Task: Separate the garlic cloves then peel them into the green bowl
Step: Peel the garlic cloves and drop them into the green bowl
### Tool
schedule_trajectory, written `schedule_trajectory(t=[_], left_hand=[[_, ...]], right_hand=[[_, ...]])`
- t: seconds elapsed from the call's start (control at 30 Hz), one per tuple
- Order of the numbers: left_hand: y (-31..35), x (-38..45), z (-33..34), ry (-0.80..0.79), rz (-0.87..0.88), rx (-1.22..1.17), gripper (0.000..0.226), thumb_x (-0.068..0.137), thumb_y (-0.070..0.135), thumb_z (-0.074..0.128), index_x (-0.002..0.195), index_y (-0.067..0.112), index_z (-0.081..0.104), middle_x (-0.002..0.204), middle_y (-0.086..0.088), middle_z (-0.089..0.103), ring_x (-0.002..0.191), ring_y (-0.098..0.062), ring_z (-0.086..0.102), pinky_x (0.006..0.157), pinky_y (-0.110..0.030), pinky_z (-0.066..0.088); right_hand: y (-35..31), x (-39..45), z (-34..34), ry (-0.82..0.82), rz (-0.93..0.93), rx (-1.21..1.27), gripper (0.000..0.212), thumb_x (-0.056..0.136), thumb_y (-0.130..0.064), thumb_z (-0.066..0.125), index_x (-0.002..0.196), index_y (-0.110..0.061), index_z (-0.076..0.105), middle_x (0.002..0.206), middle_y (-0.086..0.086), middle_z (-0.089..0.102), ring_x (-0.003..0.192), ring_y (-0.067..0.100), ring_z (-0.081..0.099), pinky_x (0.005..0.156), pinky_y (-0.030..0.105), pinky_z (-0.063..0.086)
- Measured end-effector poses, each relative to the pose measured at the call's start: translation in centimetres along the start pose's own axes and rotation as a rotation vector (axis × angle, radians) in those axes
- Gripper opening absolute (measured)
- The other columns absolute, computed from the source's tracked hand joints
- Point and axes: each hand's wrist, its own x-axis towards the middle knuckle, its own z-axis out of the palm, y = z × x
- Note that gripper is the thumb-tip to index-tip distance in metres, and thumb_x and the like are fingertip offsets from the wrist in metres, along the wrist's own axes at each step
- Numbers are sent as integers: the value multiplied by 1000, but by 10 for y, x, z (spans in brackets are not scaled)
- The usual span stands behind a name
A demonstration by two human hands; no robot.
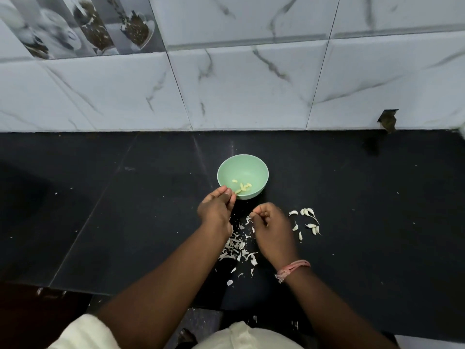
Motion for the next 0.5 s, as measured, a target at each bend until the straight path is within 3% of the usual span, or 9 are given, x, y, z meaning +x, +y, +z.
schedule_trajectory(t=[0.07, 0.17, 0.23, 0.3, 0.4, 0.5], left_hand=[[-8, -11, -9, 18, 3, 26, 25, 97, -17, 48, 111, -7, 65, 101, -18, 70, 96, -24, 69, 93, -30, 57], [-26, -29, -27, 0, -91, 41, 33, 99, -10, 36, 116, -6, 64, 97, -16, 66, 89, -23, 66, 84, -30, 56], [-34, -43, -33, -42, -213, 32, 28, 103, 14, 43, 99, 2, 67, 90, -14, 67, 82, -24, 65, 79, -32, 54], [-34, -56, -37, -135, -293, 14, 44, 105, 45, 44, 98, 7, 65, 100, -18, 70, 94, -31, 66, 88, -39, 54], [-20, -71, -47, -200, -208, -64, 51, 105, 52, 41, 119, 7, 59, 111, -20, 66, 106, -33, 65, 96, -42, 52], [-8, -75, -57, -198, -88, -82, 51, 104, 47, 45, 129, 6, 61, 119, -14, 66, 111, -28, 65, 97, -40, 52]], right_hand=[[0, -5, -2, -54, 14, 61, 34, 96, 3, 49, 103, -22, 71, 96, -2, 71, 85, 12, 69, 76, 30, 59], [-7, -22, -4, -158, -118, 68, 45, 90, 3, 41, 117, -15, 72, 114, 0, 73, 102, 8, 69, 90, 24, 56], [-9, -35, -2, -299, -236, 40, 55, 87, -3, 39, 134, -13, 65, 136, -2, 65, 127, 5, 57, 111, 22, 42], [-5, -48, 2, -423, -318, -22, 56, 95, -15, 34, 149, -13, 51, 154, -1, 49, 145, 5, 38, 122, 23, 24], [4, -49, 5, -421, -344, -311, 64, 102, -42, 16, 158, -21, 37, 165, -5, 31, 155, 10, 21, 127, 35, 12], [-7, -41, 4, -301, -219, -376, 70, 98, -49, 11, 159, -22, 34, 165, 0, 32, 154, 18, 24, 126, 33, 15]])
